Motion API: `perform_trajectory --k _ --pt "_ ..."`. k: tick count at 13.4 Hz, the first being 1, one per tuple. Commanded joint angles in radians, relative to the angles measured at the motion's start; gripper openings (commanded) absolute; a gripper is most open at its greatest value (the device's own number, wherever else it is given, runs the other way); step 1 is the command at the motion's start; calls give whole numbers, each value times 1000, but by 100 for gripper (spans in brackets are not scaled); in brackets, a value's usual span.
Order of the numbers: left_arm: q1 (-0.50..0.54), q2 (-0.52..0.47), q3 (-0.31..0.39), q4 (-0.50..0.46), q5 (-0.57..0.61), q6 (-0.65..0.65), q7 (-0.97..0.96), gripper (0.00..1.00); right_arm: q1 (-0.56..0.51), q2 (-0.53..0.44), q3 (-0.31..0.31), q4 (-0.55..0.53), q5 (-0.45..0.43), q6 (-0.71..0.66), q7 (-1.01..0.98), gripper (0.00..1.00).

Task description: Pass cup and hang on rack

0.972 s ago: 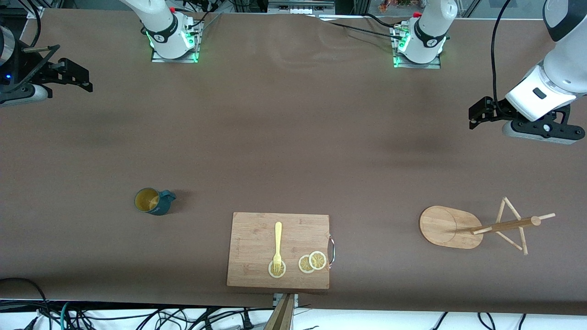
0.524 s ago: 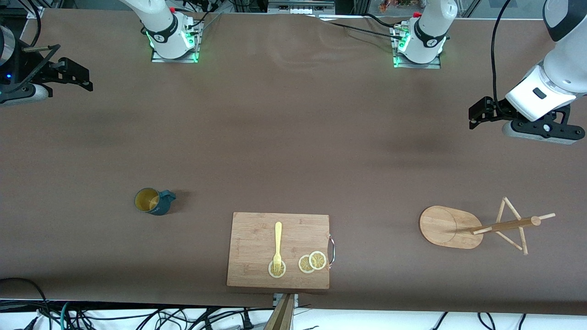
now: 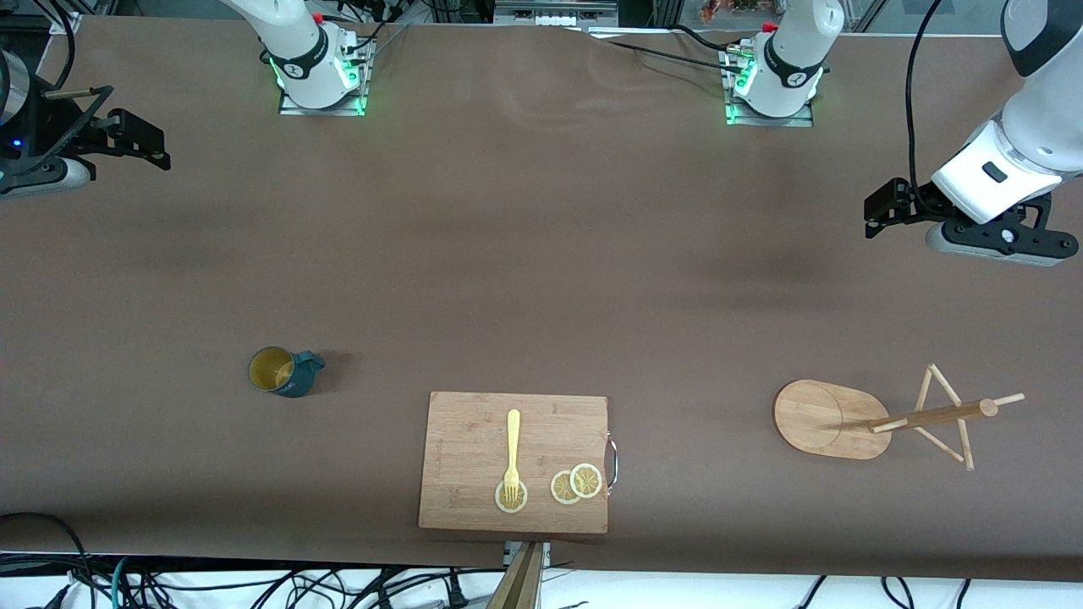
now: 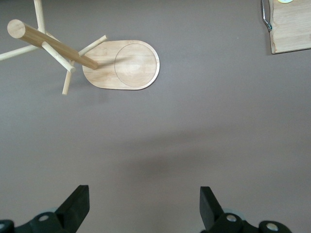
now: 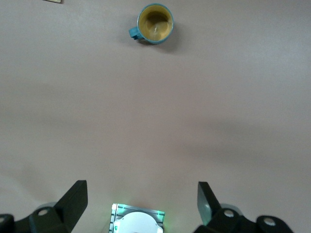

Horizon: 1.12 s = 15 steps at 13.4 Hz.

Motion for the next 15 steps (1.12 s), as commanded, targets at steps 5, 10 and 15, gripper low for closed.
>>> perform_trajectory --k 5,10,15 --pt "3 3 -8 17 29 -28 -1 100 -14 13 10 -41 -17 49 3 100" --pt "4 1 -5 17 28 -28 -4 100 -16 18 7 -215 -19 269 1 100" --pt "4 3 1 17 29 -28 -4 100 -22 281 7 -168 -5 542 -22 99"
